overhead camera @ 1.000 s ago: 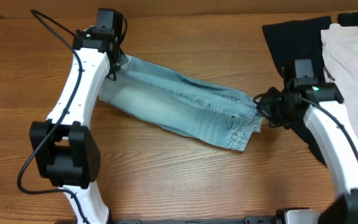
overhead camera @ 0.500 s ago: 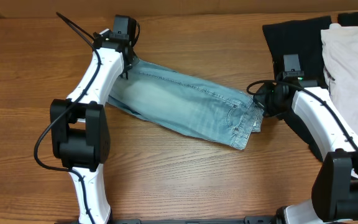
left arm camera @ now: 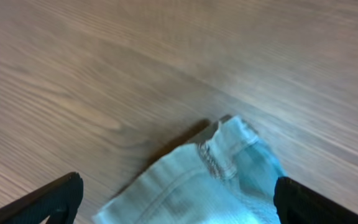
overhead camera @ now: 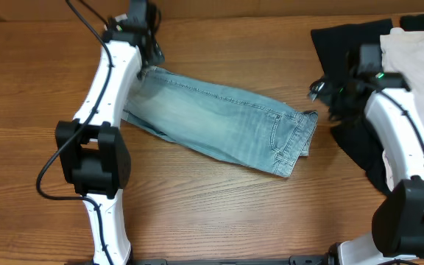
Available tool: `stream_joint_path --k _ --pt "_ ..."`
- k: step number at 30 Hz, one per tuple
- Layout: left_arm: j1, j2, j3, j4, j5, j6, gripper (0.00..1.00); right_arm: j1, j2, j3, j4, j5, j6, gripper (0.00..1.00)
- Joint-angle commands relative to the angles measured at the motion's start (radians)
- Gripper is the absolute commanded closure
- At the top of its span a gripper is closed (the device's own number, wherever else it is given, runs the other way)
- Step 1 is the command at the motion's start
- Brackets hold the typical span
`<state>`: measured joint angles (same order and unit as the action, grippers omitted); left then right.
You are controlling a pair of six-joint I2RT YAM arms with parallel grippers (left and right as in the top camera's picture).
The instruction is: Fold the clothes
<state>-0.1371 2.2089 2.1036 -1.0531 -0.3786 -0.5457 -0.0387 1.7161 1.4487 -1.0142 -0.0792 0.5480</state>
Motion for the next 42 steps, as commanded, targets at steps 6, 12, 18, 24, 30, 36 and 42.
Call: stream_joint_path --k 6,12,18,24,30,36,42 --pt "0.010 -0.012 0.319 -0.223 0.114 0.112 0.00 0.096 -0.008 0.177 -0.140 -0.080 -0.172 0.96" --pt "0.010 -0.009 0.290 -0.244 0.114 0.112 0.00 0.153 0.042 0.060 -0.106 -0.085 -0.146 0.96" --pt "0.011 -0.009 0.242 -0.236 0.114 0.112 0.00 0.131 0.064 -0.120 0.040 -0.106 -0.124 0.96" --pt "0.010 -0.009 0.189 -0.209 0.114 0.112 0.00 0.085 0.071 -0.249 0.241 -0.106 -0.105 0.96" --pt "0.010 -0.009 0.123 -0.178 0.114 0.097 0.00 0.057 0.094 -0.344 0.337 -0.105 -0.102 0.96" --pt "0.010 -0.009 0.073 -0.154 0.114 0.097 0.00 0.047 0.116 -0.406 0.417 -0.105 -0.085 0.96" --pt "0.010 -0.009 0.063 -0.151 0.118 0.102 0.00 0.048 0.156 -0.405 0.448 -0.122 -0.076 0.66"
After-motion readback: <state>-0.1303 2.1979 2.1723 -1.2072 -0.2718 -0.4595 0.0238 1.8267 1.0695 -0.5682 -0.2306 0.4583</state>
